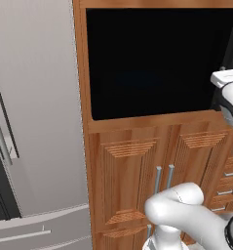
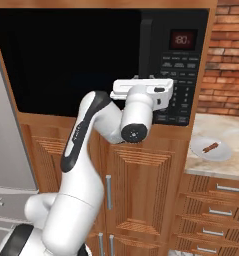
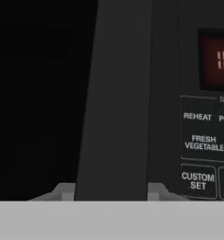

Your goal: Pick the kebab skewer from the counter and place it in the microwave. Then turn on the microwave.

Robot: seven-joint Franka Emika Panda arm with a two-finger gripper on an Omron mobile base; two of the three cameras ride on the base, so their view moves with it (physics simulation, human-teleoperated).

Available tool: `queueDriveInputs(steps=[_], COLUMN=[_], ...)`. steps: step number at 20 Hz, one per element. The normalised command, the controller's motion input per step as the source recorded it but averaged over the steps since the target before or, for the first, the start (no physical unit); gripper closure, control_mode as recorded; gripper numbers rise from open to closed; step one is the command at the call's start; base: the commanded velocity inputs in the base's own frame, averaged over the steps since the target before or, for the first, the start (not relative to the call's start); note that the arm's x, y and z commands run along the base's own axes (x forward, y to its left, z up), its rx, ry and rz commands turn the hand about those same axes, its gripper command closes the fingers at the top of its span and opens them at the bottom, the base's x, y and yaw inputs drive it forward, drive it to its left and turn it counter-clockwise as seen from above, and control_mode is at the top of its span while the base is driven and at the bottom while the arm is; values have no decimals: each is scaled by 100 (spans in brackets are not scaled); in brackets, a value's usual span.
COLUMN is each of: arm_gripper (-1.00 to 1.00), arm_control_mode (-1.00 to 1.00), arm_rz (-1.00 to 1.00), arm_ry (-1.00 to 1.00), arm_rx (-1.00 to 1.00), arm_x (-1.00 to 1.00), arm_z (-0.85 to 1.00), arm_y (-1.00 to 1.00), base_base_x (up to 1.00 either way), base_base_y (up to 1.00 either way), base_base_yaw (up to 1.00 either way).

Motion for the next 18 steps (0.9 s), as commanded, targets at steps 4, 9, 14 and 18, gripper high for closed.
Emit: queueDriveInputs(steps=[4,9,14,18], arm_gripper=[100,100,100,100], arm_control_mode=[-100,-100,-100,-100], arm_rz=[10,16,18,17], arm_ry=[0,-1,-5,-5], arm_rx=[0,0,0,0], arm_x=[-33,-63,-93,-97], arm_z=[0,0,0,0], arm_y=[0,0,0,0], base_base_x=[0,0,0,0], base_base_y=[0,0,0,0], base_base_yaw=[0,0,0,0])
